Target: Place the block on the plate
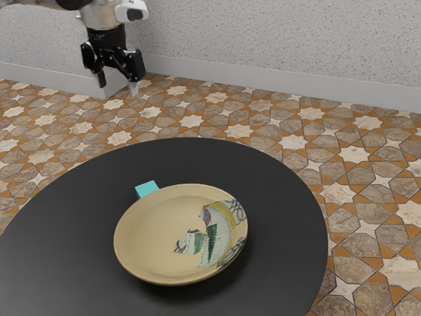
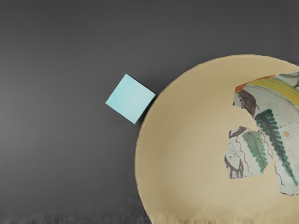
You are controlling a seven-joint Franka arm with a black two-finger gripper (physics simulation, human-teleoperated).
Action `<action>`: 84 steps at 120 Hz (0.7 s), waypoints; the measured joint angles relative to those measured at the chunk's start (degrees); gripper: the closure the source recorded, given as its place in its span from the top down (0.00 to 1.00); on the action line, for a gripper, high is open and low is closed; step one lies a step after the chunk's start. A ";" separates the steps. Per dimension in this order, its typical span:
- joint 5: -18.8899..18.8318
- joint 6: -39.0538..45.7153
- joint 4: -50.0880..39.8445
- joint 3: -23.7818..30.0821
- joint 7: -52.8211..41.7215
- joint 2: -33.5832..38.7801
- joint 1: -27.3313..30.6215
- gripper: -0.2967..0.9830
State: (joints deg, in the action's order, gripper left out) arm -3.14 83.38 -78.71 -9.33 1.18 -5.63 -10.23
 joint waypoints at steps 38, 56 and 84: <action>1.71 8.70 -0.41 1.66 3.61 -7.86 5.08 0.77; 5.84 12.01 4.34 1.37 11.89 -17.43 7.13 0.77; 8.28 21.73 2.50 1.09 24.58 -27.32 8.13 0.77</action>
State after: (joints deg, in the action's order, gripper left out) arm 5.13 105.11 -76.22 -8.24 25.76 -32.95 -2.10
